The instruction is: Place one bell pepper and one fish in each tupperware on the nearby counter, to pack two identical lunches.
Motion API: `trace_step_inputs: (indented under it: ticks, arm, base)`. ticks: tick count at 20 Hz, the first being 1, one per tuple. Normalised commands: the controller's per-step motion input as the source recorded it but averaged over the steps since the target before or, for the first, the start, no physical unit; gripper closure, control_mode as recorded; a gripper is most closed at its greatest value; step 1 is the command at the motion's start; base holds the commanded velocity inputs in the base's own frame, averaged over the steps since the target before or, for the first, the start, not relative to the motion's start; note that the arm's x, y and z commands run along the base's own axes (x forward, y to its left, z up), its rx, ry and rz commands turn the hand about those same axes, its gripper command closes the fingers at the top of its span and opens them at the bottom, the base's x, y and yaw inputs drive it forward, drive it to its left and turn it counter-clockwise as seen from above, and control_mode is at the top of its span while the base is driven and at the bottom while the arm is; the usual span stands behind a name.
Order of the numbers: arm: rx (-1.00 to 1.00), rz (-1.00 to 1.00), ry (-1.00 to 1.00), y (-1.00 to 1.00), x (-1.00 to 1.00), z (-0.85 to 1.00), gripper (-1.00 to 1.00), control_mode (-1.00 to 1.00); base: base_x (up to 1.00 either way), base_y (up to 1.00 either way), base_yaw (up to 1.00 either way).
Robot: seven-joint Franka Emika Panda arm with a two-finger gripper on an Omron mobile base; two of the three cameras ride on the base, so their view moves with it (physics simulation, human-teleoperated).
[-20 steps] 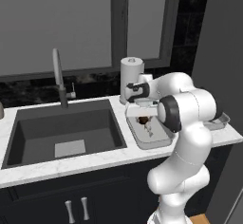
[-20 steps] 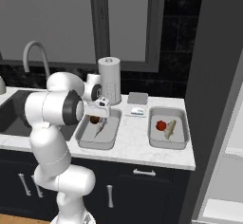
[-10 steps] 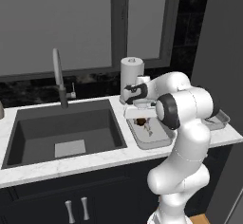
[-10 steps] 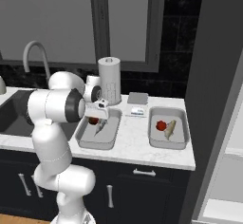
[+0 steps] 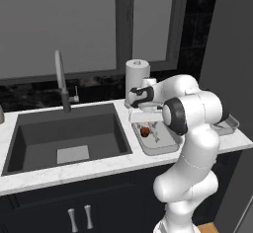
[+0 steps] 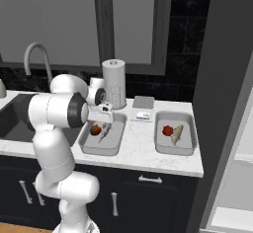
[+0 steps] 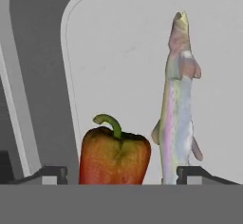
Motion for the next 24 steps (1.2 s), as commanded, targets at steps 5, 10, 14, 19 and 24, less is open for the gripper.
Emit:
trace_step_inputs:
  ticks: [5, 10, 14, 19, 24]
  arm:
    - [0.0, 0.0, -0.03, -0.05, -0.42, 0.43, -1.0, -1.0]
    - [0.0, 0.0, -0.08, -0.08, -1.0, 0.62, -1.0, -1.0]
    - [0.0, 0.0, -0.02, 0.0, -1.0, 0.48, -1.0, -1.0]
    - [0.0, 0.0, 0.0, 0.0, -1.0, 0.34, -1.0, -1.0]
    - [0.0, 0.02, -0.01, 0.09, -0.74, 0.79, -1.0, -1.0]
  base:
    - [0.0, 0.0, 0.0]
    - [0.0, 0.0, 0.0]
    - [0.0, 0.0, 0.0]
    - [0.0, 0.0, 0.0]
    - [0.0, 0.0, 0.0]
